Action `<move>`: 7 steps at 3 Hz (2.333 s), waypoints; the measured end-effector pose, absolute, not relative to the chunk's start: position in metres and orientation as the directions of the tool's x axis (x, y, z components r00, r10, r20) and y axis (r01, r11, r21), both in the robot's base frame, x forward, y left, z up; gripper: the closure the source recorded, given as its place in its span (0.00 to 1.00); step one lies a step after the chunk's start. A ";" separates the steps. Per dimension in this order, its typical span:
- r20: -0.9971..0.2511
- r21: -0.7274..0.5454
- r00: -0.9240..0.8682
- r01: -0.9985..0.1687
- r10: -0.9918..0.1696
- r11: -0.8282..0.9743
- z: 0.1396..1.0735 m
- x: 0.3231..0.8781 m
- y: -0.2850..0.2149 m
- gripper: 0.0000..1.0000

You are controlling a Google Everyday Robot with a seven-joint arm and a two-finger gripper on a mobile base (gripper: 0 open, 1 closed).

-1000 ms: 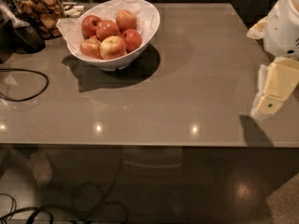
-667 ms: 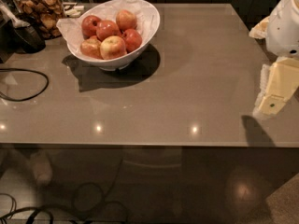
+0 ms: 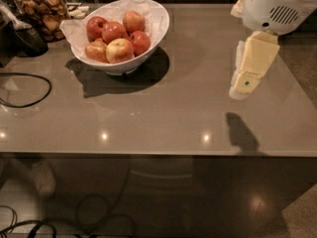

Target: Pick apple from white bowl

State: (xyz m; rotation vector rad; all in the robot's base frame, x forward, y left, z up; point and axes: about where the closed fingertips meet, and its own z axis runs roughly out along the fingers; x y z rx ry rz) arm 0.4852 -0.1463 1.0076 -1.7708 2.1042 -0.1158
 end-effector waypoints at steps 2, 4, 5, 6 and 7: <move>-0.268 -0.306 -0.134 -0.927 -0.954 0.217 1.007 0.488 -0.142 0.00; -0.365 -0.214 -0.081 -0.962 -0.927 0.168 1.018 0.538 -0.069 0.00; -0.378 -0.230 -0.069 -0.959 -0.923 0.165 1.023 0.543 -0.064 0.00; -0.439 -0.209 -0.062 -0.963 -0.896 0.169 1.025 0.554 -0.048 0.00; -0.472 -0.187 -0.024 -0.974 -0.881 0.127 1.027 0.575 -0.016 0.00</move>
Offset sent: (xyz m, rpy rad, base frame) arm 0.0034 0.0042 -0.0053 0.0509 0.0131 -0.0141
